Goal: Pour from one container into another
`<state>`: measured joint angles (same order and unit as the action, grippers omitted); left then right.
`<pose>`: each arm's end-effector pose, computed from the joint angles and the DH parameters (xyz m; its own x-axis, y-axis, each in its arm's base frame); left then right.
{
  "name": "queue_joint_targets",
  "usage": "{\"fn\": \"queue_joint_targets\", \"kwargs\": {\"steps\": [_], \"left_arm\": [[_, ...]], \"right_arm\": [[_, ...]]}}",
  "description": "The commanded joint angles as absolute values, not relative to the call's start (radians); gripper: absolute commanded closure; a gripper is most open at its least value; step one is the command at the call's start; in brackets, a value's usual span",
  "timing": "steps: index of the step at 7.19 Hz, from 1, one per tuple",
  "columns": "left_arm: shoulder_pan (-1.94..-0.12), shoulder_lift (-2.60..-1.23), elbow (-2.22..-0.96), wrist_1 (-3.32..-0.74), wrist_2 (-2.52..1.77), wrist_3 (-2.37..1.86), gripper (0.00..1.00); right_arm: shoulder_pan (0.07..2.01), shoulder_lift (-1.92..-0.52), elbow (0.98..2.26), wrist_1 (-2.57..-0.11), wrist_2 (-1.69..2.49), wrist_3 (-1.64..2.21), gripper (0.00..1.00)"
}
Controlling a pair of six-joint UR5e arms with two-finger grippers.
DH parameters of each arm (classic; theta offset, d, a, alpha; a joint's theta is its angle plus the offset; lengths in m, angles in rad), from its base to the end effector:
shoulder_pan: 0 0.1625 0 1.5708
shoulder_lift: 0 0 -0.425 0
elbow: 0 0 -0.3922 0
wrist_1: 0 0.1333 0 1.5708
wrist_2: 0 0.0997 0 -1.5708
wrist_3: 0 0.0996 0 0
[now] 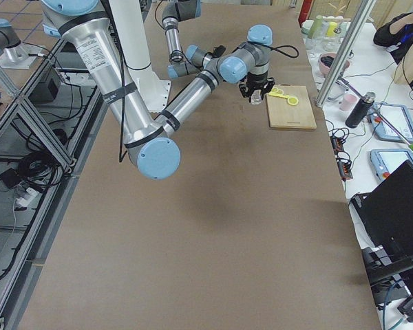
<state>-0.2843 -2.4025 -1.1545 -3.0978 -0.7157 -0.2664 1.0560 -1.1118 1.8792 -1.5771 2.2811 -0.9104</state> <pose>0.6112 -0.3958 0.1739 0.7369 0.4441 -0.5096 0.5624 0.0156 0.8267 -0.2334 -0.5514 0.2571 -0.0126 -0.9668 -0.2551 0.5650 -0.2173 0.7960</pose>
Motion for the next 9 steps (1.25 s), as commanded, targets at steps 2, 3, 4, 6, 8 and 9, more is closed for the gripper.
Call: {"fn": "queue_joint_targets", "kwargs": {"steps": [2, 3, 4, 6, 8, 9], "left_arm": [[-0.290, -2.304, -1.218, -3.203, -0.715, -0.224, 1.00], [-0.305, -2.266, -1.254, -3.204, -0.715, -0.224, 1.00], [-0.325, -2.251, -1.273, -3.221, -0.715, -0.224, 1.00], [-0.328, -2.162, -1.326, -3.269, -0.724, -0.180, 1.00], [-0.337, -2.112, -1.379, -3.275, -0.724, -0.176, 1.00], [-0.337, -2.109, -1.379, -3.301, -0.721, -0.175, 1.00]], "right_arm": [[1.055, -1.288, 1.829, -1.186, 2.361, -0.737, 1.00], [1.054, -1.351, 1.792, -1.040, 2.361, -0.695, 1.00], [1.055, -1.385, 1.726, -0.887, 2.367, -0.651, 1.00], [1.054, -1.382, 1.520, -0.536, 2.393, -0.490, 1.00], [1.040, -1.374, 1.453, -0.418, 2.391, -0.390, 1.00], [1.031, -1.374, 1.418, -0.338, 2.385, -0.311, 1.00]]}}
